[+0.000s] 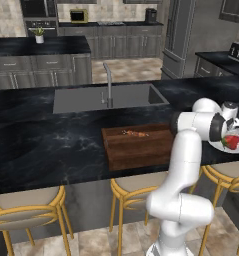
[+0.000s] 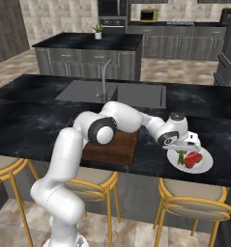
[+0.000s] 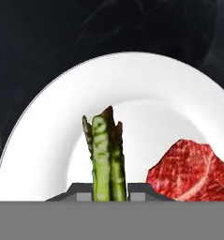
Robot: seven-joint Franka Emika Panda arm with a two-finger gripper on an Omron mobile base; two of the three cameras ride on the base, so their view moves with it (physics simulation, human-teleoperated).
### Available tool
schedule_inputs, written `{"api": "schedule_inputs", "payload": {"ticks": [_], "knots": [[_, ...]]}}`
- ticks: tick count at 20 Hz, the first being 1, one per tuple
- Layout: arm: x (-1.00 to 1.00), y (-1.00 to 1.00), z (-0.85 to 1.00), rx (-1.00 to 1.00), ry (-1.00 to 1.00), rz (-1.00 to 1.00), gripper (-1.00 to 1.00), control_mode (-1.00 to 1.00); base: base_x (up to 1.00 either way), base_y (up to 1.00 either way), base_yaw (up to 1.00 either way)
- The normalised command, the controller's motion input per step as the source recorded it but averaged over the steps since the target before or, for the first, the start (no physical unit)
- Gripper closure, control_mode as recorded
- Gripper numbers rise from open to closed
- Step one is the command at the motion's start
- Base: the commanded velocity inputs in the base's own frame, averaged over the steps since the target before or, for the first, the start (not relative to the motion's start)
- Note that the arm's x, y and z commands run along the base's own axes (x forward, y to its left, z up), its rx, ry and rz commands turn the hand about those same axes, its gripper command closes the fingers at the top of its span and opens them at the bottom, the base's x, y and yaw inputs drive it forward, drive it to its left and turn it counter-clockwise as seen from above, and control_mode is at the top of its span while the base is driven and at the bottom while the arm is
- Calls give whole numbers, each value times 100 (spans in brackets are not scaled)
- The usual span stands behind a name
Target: Create a steak meal by picking up the steak and asparagus from the tray and placing them on the plate. Leave the kebab skewer on the tray.
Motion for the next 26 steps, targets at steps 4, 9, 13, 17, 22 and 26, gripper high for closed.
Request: {"api": "schedule_inputs", "payload": {"ticks": [4, 9, 13, 17, 22, 26], "knots": [[25, 0, -19, 0, 0, 0, -100, -100, 0, 0, 0], [9, -2, -1, 0, 0, 0, -100, -100, 0, 0, 0], [-1, -9, 0, 1, 0, 0, -100, -100, 0, 0, 0], [-25, -5, 16, 0, -1, 0, -100, -100, 0, 0, 0], [-49, 35, 38, -2, -16, 0, -100, -100, 0, 0, 0], [-49, 56, 58, 0, -21, 0, -100, -100, 0, 0, 0]]}}
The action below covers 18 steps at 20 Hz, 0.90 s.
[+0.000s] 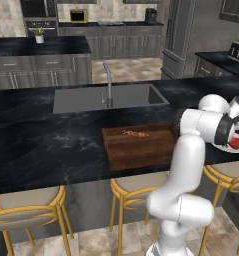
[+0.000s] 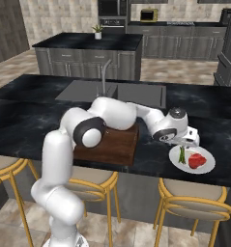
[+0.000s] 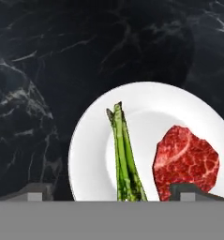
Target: Create a steak meal by picking up the steak and asparagus from the tray and placing them on the plate. Leave the kebab skewer on the tray.
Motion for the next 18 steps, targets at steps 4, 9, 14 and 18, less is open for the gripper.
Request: {"api": "schedule_inputs", "payload": {"ticks": [4, 9, 14, 18], "knots": [[-58, 67, 70, 0, -23, 0, -100, -100, 0, 0, 0], [-68, 77, 83, -2, -21, 3, -100, -100, 0, 0, 0], [-58, 94, 99, -8, -8, 10, -100, -100, 0, 0, 0], [-56, 90, 100, -11, -1, 16, -100, -100, 0, 0, 0]]}}
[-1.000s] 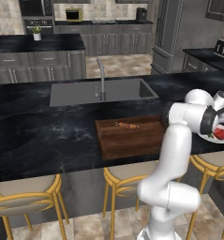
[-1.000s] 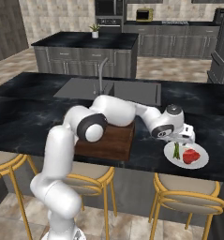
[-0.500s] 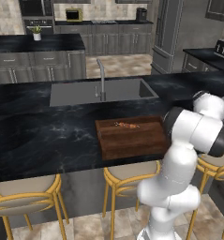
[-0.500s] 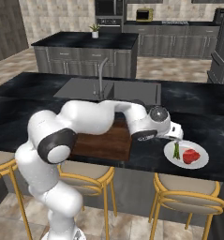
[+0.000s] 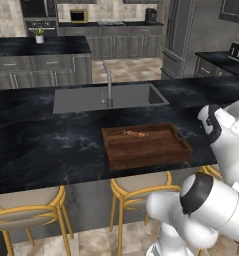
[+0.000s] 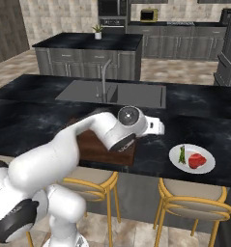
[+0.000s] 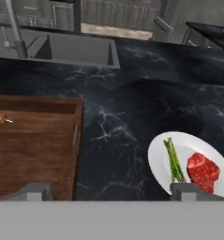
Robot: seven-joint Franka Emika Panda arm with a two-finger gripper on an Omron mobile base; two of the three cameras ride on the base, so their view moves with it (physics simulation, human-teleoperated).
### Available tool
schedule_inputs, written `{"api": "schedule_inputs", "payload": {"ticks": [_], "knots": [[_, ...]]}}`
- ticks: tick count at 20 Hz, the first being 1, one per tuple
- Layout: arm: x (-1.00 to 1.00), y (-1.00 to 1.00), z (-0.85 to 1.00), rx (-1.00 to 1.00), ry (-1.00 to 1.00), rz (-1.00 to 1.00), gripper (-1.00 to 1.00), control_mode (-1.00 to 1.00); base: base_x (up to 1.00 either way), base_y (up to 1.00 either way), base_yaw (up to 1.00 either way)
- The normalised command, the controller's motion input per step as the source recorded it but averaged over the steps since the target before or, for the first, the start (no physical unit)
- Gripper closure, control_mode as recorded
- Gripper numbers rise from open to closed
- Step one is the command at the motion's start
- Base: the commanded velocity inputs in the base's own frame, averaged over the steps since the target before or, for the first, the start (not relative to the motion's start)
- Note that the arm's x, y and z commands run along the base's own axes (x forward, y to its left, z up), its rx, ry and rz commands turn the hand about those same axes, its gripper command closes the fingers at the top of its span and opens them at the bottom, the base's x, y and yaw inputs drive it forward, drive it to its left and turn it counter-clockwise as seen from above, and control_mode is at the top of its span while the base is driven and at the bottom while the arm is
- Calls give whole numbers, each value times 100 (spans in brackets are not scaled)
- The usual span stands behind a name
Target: Create a steak meal by picking up the steak and asparagus from the tray and placing them on the plate. Leave the kebab skewer on the tray.
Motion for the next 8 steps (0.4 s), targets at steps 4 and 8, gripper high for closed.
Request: {"api": "schedule_inputs", "payload": {"ticks": [4, 8], "knots": [[-48, 74, 89, -12, 0, 13, -100, -100, 0, 0, 0], [-16, -18, 7, 8, -5, 6, -100, -100, 0, 0, 0]]}}
